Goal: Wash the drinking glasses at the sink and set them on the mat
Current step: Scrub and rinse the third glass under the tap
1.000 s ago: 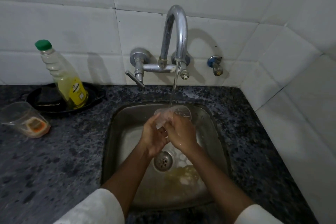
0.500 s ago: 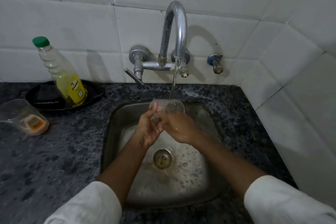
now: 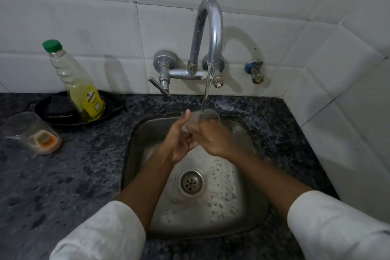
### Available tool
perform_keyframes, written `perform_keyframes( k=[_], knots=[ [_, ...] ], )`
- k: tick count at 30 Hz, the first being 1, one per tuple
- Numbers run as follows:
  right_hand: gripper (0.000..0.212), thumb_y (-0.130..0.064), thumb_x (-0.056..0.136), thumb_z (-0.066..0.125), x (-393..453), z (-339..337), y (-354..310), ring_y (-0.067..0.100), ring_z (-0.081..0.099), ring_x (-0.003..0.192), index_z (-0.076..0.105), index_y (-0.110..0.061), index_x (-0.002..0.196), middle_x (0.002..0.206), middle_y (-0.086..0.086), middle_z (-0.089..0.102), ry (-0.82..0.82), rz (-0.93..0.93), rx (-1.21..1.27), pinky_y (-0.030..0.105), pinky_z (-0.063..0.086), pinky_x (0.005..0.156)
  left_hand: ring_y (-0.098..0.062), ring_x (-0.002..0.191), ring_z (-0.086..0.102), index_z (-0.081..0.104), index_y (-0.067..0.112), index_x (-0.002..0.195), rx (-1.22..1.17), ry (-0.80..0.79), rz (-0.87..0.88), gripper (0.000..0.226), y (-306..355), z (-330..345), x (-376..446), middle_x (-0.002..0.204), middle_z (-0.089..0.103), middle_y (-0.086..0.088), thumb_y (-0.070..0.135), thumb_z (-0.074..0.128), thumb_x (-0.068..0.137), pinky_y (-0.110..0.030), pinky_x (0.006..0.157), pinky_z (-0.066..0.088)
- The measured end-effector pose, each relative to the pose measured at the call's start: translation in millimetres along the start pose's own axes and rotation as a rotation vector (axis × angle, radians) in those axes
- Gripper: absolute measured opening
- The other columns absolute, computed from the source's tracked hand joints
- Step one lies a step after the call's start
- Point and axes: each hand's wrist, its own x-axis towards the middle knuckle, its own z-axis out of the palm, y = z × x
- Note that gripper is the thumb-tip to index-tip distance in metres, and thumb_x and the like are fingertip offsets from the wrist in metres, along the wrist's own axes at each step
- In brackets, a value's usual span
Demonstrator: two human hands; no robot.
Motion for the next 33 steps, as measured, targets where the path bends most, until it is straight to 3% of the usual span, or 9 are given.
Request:
perform_keyframes(
  k=[3,8,11,14,18,24,27,29,33],
  knots=[
    [0.021,-0.017,0.095,0.050,7,5,-19,0.015,0.064,0.067,0.068,-0.007,0.099,0.085,0.014,0.070,0.166,0.311,0.848,0.024,0.048,0.054,-0.026,0.086,0.069,0.063,0.003,0.108,-0.176,-0.072,0.107,0.029,-5,3,-2,0.102,0.069,-0.020,0.026,0.058,0.091,-0.033,0.069,0.060],
    [0.017,-0.018,0.094,0.048,-10,-12,5,0.024,0.058,0.083,0.059,-0.012,0.107,0.093,0.007,0.059,-0.164,-0.110,-0.392,0.031,0.038,0.063,-0.018,0.066,0.070,0.067,0.007,0.109,0.153,0.109,-0.066,0.039,11,-2,7,0.086,0.073,-0.012,0.040,0.068,0.087,-0.029,0.054,0.057],
    [0.023,-0.019,0.097,0.046,0,-5,-1,0.027,0.063,0.083,0.061,-0.012,0.082,0.087,0.011,0.063,-0.058,0.054,0.005,0.035,0.045,0.065,-0.024,0.093,0.070,0.069,0.008,0.112,0.124,0.053,-0.061,0.043,1,1,1,0.104,0.074,-0.017,0.045,0.063,0.089,-0.038,0.085,0.059],
    [0.022,-0.017,0.095,0.049,8,8,-16,0.018,0.066,0.074,0.066,-0.004,0.096,0.089,0.018,0.068,0.162,0.285,0.580,0.026,0.049,0.058,-0.029,0.094,0.067,0.068,0.004,0.109,-0.145,-0.067,0.100,0.032,-10,-3,4,0.106,0.069,-0.020,0.029,0.062,0.089,-0.039,0.077,0.058],
    [0.022,-0.020,0.094,0.046,-5,10,12,0.026,0.062,0.086,0.053,-0.021,0.115,0.103,0.011,0.064,-0.046,-0.160,-0.269,0.035,0.048,0.064,-0.021,0.080,0.068,0.068,0.004,0.110,0.029,0.044,-0.007,0.044,7,-8,12,0.095,0.071,-0.012,0.038,0.072,0.082,-0.033,0.073,0.057],
    [0.021,-0.016,0.093,0.048,12,20,-8,0.026,0.067,0.079,0.068,-0.009,0.098,0.090,0.013,0.072,0.198,0.186,0.504,0.035,0.051,0.066,-0.022,0.083,0.069,0.076,0.009,0.094,-0.082,-0.090,0.110,0.031,-5,-5,4,0.093,0.073,-0.013,0.031,0.053,0.093,-0.033,0.072,0.055],
    [0.025,-0.021,0.095,0.048,-1,9,-2,0.027,0.064,0.089,0.057,-0.018,0.118,0.104,0.011,0.068,-0.009,-0.121,-0.235,0.033,0.046,0.067,-0.020,0.074,0.066,0.071,0.008,0.096,-0.024,0.004,0.051,0.029,8,-6,5,0.083,0.073,-0.011,0.035,0.065,0.089,-0.028,0.063,0.054],
    [0.017,-0.020,0.095,0.048,-6,-1,5,0.031,0.062,0.090,0.059,-0.017,0.109,0.102,0.013,0.065,-0.068,-0.152,-0.390,0.035,0.043,0.067,-0.017,0.065,0.067,0.070,0.008,0.096,0.143,0.105,-0.043,0.035,10,-7,9,0.078,0.072,-0.010,0.042,0.067,0.088,-0.028,0.058,0.055],
    [0.024,-0.019,0.094,0.047,11,12,-8,0.031,0.066,0.075,0.064,-0.004,0.086,0.087,0.022,0.069,0.130,0.188,0.517,0.043,0.053,0.063,-0.025,0.084,0.067,0.072,0.007,0.100,-0.042,-0.028,0.075,0.031,-3,-4,5,0.094,0.072,-0.014,0.034,0.061,0.089,-0.037,0.073,0.051]
  ],
)
